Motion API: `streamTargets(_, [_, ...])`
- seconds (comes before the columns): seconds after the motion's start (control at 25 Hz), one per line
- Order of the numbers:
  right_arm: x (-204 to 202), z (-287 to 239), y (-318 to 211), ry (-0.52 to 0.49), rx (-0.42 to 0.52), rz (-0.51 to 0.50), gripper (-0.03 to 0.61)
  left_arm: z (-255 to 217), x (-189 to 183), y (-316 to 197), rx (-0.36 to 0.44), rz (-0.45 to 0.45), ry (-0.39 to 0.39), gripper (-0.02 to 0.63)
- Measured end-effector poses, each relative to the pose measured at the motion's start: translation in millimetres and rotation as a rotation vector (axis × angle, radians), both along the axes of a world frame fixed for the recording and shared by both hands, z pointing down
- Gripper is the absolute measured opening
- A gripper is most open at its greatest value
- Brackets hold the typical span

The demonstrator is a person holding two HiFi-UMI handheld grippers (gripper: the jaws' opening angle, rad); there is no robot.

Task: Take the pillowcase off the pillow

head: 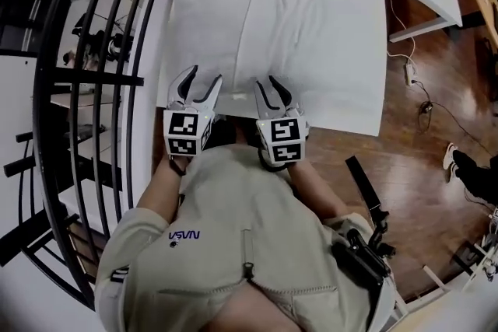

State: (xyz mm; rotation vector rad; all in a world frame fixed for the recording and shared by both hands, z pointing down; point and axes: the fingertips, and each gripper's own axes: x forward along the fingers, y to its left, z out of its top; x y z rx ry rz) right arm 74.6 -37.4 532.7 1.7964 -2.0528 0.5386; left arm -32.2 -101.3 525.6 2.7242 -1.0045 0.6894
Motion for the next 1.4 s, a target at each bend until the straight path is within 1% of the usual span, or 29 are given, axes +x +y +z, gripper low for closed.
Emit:
streamTargets(0.12, [-12.7, 10.9, 8.3, -0.004, -0.022, -0.019, 0.124, 9.9, -15.4, 8.6, -0.011, -0.021, -0.020, 0.256])
streamTargets(0.24, [-18.3, 18.0, 13.4, 0.013, -0.043, -0.009, 0.124, 28.5, -24.0, 15.1, -0.039, -0.005, -0.036, 0.267])
streamTargets(0.32, [-17.7, 22.5, 14.1, 0.024, -0.063, 0.016, 0.124, 40.0, -23.5, 16.0, -0.052, 0.021, -0.051, 0.275])
streamTargets(0.48, [-23.4, 35.7, 17.9, 0.015, -0.118, 0.069, 0.130, 59.3, -19.4, 13.3, -0.069, 0.091, -0.091, 0.295])
streamTargets(0.68, [-38.8, 61.5, 23.2, -0.016, -0.209, 0.079, 0.154, 81.0, -11.4, 19.6, -0.092, 0.153, -0.135, 0.308])
streamTargets(0.8, [-39.2, 69.3, 20.2, -0.019, -0.224, 0.097, 0.163, 86.1, -2.1, 21.5, -0.088, 0.188, -0.159, 0.307])
streamTargets(0.96, [-46.5, 79.6, 5.7, -0.004, -0.221, 0.097, 0.163, 88.6, -1.9, 16.8, -0.052, 0.192, -0.190, 0.256])
streamTargets(1.08, [-43.8, 80.1, -0.6, 0.033, -0.221, 0.104, 0.163, 85.8, -1.6, 18.5, -0.031, 0.180, -0.190, 0.197])
streamTargets(1.12, [-41.9, 79.2, -2.5, 0.049, -0.219, 0.109, 0.156, 84.4, -3.1, 17.4, -0.020, 0.170, -0.185, 0.163])
streamTargets(1.16, [-40.5, 78.3, -4.3, 0.060, -0.215, 0.114, 0.137, 81.9, -5.1, 15.4, -0.006, 0.159, -0.179, 0.109])
streamTargets(1.2, [-39.7, 77.2, -5.7, 0.067, -0.209, 0.116, 0.096, 78.6, -7.2, 13.1, 0.007, 0.150, -0.173, 0.071])
streamTargets(1.24, [-39.6, 75.3, -6.5, 0.072, -0.201, 0.113, 0.032, 74.7, -8.8, 11.0, 0.018, 0.144, -0.168, 0.035])
streamTargets(1.28, [-39.9, 73.4, -6.6, 0.073, -0.193, 0.108, 0.011, 69.9, -9.5, 9.2, 0.028, 0.140, -0.166, 0.020])
streamTargets(1.4, [-37.9, 67.5, -1.9, 0.064, -0.168, 0.125, 0.008, 52.4, -11.0, 2.1, 0.056, 0.120, -0.149, 0.014])
